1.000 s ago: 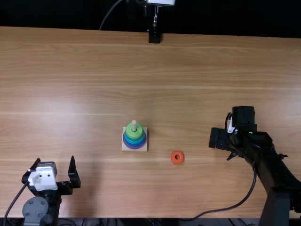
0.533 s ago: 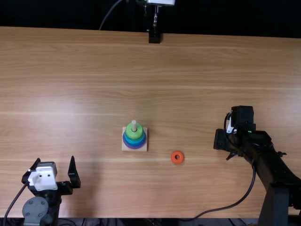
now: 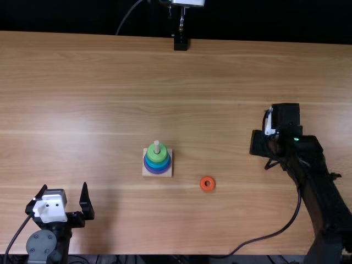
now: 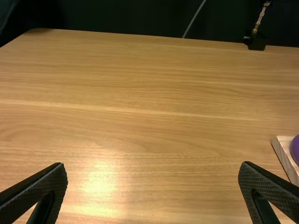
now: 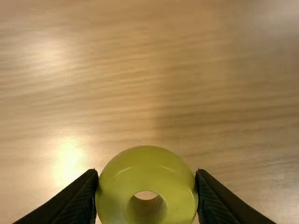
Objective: Build the Hanoi tower: stack the rings onto the peg from bottom to top in this color order: purple, dark blue, light blue, dark green, light green, yellow, orange.
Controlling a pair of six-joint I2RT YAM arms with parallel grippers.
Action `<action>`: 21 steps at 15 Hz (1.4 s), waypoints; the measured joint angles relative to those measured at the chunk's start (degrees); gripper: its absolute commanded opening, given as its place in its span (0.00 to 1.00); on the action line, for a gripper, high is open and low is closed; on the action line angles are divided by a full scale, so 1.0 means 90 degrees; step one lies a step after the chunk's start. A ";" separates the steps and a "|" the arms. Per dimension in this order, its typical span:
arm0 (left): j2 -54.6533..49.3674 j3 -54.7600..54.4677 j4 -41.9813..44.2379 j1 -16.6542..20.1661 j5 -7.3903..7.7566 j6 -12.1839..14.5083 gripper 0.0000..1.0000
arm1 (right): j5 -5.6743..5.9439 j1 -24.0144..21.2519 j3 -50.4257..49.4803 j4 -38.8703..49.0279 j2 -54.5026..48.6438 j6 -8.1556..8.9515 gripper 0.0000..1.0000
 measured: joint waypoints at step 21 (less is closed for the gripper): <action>0.0000 0.0000 -0.0005 0.0000 0.0002 0.0005 1.00 | -0.0002 0.3825 0.4597 -0.3230 0.1054 -0.0015 0.00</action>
